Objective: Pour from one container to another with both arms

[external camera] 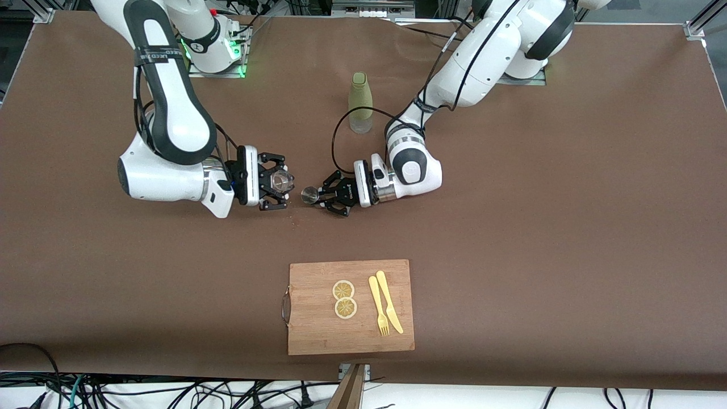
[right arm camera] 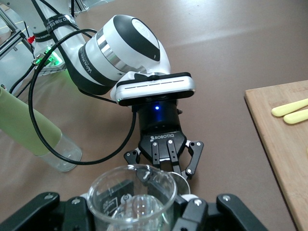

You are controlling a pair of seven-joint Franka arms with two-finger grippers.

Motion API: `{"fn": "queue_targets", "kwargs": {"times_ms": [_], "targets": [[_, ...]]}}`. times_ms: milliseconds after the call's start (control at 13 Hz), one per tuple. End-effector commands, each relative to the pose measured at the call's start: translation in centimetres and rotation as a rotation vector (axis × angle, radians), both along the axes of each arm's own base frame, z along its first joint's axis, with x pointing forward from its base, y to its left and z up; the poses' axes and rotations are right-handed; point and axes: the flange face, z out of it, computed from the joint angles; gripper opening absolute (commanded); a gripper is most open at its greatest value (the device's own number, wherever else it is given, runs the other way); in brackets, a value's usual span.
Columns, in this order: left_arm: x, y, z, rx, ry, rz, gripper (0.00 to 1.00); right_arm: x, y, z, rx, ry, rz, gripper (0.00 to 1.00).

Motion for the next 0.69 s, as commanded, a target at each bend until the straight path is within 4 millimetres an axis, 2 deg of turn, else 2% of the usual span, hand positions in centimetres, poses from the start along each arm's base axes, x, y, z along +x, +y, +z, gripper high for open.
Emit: {"fn": "queue_targets", "kwargs": {"times_ms": [0,308,615], "targets": [[0.2,-0.8,0.4,-0.005,-0.011,0.03,0.0,-1.4,0.3,0.6,-0.023,0.026,-0.014,0.22],[0.2,-0.8,0.5,-0.006,-0.011,0.031,0.0,-2.1,1.6,0.5,-0.071,0.08,-0.027,0.22],[0.2,-0.8,0.6,-0.011,-0.011,0.035,0.0,-2.3,1.5,0.3,-0.12,0.091,-0.017,0.22]]}}
